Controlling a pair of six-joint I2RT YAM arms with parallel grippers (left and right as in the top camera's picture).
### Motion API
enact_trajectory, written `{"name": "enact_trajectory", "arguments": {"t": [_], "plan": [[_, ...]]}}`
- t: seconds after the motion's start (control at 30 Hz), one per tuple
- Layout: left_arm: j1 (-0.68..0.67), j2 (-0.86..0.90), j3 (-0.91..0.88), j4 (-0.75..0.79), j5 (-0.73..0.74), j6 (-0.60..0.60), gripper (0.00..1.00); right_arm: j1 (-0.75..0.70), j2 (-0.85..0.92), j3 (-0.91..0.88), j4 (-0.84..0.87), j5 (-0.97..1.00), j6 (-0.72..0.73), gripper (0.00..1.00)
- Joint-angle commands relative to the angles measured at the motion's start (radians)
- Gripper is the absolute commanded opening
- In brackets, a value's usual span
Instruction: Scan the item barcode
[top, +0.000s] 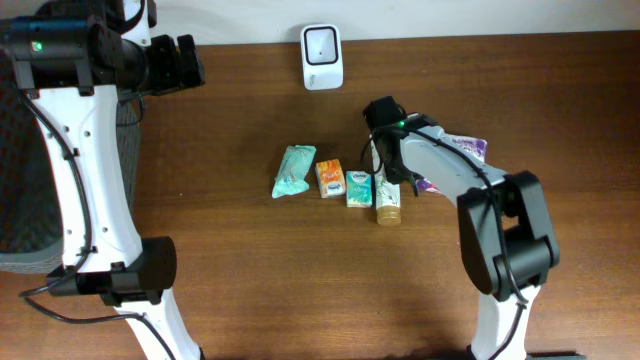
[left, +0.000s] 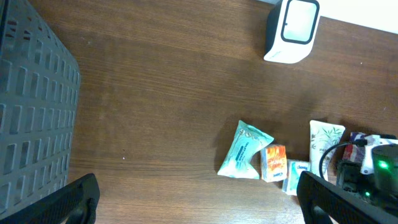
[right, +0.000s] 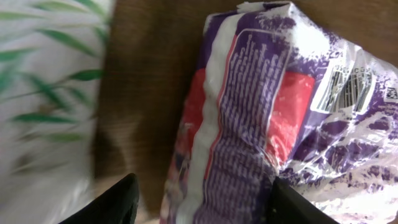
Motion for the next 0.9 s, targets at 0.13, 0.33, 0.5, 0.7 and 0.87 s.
{"name": "enact_trajectory", "arguments": {"t": [0.13,0.33,0.5,0.7,0.87], "plan": [[0.000,-0.026,0.013,0.000,0.010,0.005,0.99,-0.003,0.068,0.029,-0.093,0.047,0.018,0.04],[0.000,-0.026,0.013,0.000,0.010,0.005,0.99,-0.048,-0.048,0.327,-0.330,-0.252,-0.005,0.04],[0.000,-0.026,0.013,0.000,0.010,0.005,0.99,-0.290,-0.081,0.446,-0.402,-0.982,-0.209,0.04],[0.000,-0.026,0.013,0.000,0.010,0.005,0.99,-0.618,-0.043,0.185,-0.347,-1.353,-0.360,0.04],[0.000,-0.026,0.013,0.000,0.010,0.005,0.99,-0.803,-0.039,0.163,-0.385,-1.211,-0.318,0.23]]}}
